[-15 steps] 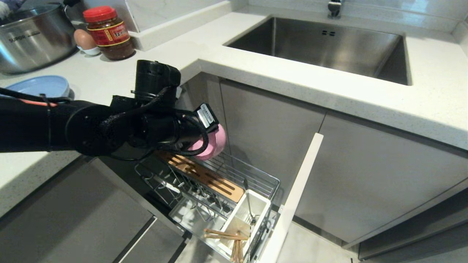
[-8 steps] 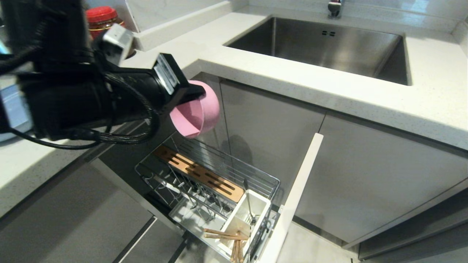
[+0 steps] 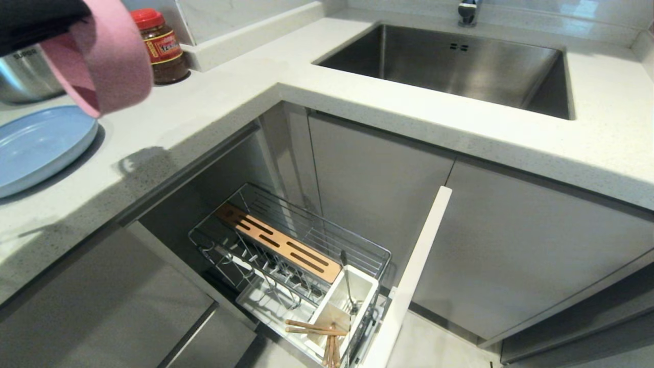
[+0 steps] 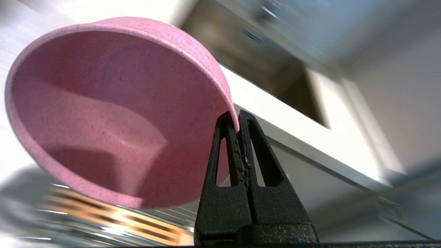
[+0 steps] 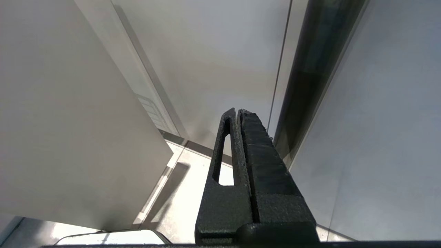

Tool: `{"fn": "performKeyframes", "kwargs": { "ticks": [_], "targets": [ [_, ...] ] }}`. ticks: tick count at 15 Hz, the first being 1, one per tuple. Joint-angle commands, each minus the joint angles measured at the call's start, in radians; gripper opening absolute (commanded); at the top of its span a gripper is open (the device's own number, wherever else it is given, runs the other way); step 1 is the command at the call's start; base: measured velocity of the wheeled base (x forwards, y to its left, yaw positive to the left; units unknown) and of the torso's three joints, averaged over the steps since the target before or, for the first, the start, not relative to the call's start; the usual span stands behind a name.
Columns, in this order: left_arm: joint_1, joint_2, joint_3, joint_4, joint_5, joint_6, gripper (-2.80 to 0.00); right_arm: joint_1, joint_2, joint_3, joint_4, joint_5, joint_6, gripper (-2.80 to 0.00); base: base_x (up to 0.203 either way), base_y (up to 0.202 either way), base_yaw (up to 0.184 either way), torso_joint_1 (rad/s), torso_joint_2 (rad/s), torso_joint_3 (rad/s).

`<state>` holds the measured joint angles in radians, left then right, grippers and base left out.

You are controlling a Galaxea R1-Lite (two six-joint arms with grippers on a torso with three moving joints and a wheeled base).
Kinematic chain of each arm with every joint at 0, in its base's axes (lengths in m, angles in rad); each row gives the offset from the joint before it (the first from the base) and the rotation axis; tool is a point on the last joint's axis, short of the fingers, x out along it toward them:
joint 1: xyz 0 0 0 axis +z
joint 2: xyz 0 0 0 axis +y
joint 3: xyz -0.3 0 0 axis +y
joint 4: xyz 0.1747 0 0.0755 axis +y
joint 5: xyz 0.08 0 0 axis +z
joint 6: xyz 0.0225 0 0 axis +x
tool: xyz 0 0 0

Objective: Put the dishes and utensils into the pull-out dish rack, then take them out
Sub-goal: Take the bowl out of the cupboard

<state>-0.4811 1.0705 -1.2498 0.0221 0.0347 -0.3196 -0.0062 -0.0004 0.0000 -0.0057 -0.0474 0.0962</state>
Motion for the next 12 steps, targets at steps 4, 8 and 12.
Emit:
{"fn": "performKeyframes", "kwargs": {
  "ticks": [4,8,12],
  "targets": [
    [0.459,-0.071,-0.024,0.038,-0.039,0.192,-2.80,0.000,-0.004,0.000,0.000,0.000,0.000,-2.80,0.000,0.000,0.000,0.000,0.00,0.000],
    [0.673,-0.011,-0.157,0.239,-0.042,0.239,-2.80,0.000,-0.004,0.000,0.000,0.000,0.000,-2.80,0.000,0.000,0.000,0.000,0.00,0.000],
    [0.717,0.122,-0.386,0.616,-0.024,0.237,-2.80,0.000,-0.004,0.000,0.000,0.000,0.000,-2.80,0.000,0.000,0.000,0.000,0.00,0.000]
  ]
}}
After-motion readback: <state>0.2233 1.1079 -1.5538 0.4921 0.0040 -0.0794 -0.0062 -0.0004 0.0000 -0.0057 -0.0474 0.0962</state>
